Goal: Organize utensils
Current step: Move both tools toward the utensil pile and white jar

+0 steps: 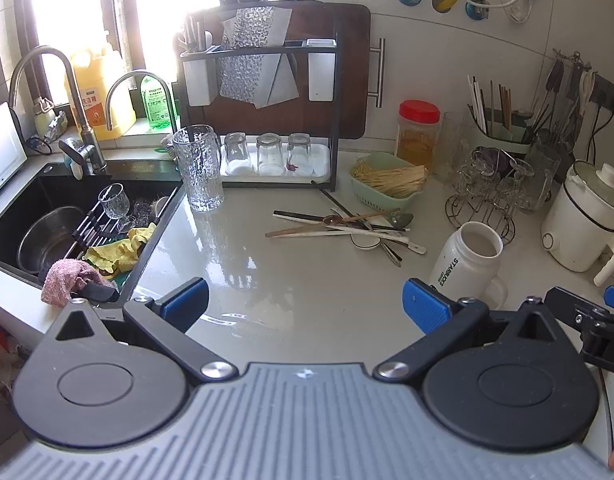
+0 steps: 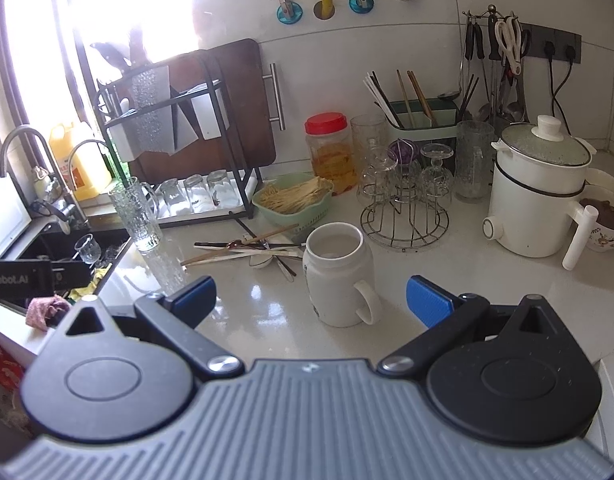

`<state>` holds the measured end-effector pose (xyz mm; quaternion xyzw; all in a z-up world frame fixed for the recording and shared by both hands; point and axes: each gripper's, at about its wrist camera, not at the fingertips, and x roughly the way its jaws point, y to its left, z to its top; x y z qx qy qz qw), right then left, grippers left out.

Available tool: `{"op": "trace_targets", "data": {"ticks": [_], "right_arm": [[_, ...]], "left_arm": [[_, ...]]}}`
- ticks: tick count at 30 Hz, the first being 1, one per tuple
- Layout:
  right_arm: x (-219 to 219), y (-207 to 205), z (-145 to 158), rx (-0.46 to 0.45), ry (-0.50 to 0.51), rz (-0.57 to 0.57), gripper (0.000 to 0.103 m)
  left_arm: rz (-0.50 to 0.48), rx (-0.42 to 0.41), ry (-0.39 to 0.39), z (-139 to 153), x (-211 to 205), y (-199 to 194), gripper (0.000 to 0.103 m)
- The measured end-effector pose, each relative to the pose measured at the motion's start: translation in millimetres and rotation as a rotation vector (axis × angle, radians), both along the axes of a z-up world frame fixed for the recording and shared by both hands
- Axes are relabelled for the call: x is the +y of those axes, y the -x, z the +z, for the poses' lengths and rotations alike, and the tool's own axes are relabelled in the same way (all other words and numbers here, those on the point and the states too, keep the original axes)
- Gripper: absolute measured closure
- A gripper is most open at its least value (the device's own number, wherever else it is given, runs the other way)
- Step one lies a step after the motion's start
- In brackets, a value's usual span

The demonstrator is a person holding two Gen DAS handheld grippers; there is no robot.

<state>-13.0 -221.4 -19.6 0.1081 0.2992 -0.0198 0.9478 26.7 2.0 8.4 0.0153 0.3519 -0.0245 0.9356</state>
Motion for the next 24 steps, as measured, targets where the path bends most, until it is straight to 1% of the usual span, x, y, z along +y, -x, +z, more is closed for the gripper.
{"op": "trace_targets", "data": {"ticks": [7, 24], "right_arm": [[0.0, -0.2, -0.1, 0.000, 0.001, 0.009, 0.000], [-9.5, -17.0, -8.6, 0.040, -0.004, 0.022, 0.000]], "left_arm": [[-0.015, -0.005, 0.000, 5.2, -2.6, -0.2, 0.000], [-0.012, 0.029, 0.008, -0.7, -10.6, -17.1, 0.000]]}}
